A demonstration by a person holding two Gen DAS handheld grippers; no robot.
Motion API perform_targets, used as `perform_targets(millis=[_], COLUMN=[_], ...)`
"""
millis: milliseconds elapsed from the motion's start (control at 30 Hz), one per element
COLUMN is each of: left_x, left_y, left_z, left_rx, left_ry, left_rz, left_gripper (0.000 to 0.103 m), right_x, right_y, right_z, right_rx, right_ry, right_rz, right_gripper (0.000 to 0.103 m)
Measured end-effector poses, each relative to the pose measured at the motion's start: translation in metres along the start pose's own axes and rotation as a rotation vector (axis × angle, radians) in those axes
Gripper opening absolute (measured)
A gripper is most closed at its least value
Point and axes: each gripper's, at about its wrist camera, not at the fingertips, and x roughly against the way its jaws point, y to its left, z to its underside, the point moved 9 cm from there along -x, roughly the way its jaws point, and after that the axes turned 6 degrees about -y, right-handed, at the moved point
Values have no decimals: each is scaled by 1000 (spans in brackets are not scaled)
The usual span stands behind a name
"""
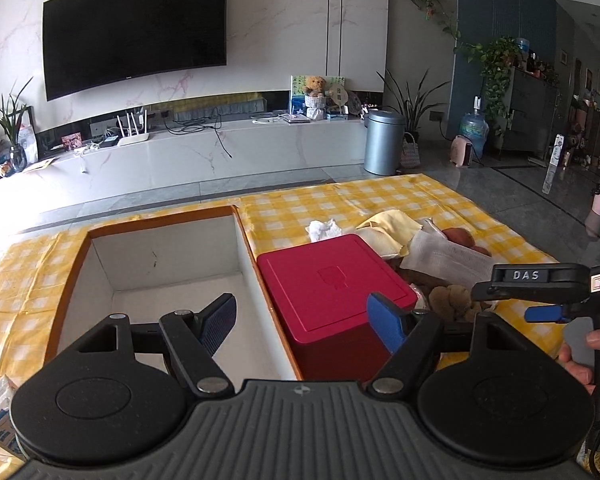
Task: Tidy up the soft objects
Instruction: 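Move the right tool to the clear plastic bag and close on it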
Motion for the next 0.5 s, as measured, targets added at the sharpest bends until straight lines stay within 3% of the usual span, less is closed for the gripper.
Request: perform_targets(millis=[200, 333, 500], left_x=[-10, -10, -6], left_y=[-8, -7, -6], left_z=[8, 13, 13], left_rx=[-2, -15, -15], left_ry=[41, 56, 49], left_rz=[36, 30, 34], left_gripper=[88, 88, 88], right_x=[-26, -37, -18], right_y=[21, 24, 19], right_z=[6, 12, 11], right_rx=[124, 103, 100], right_ry=[30, 74, 25], right_rz=[21, 9, -2], right_gripper=[90, 85, 86])
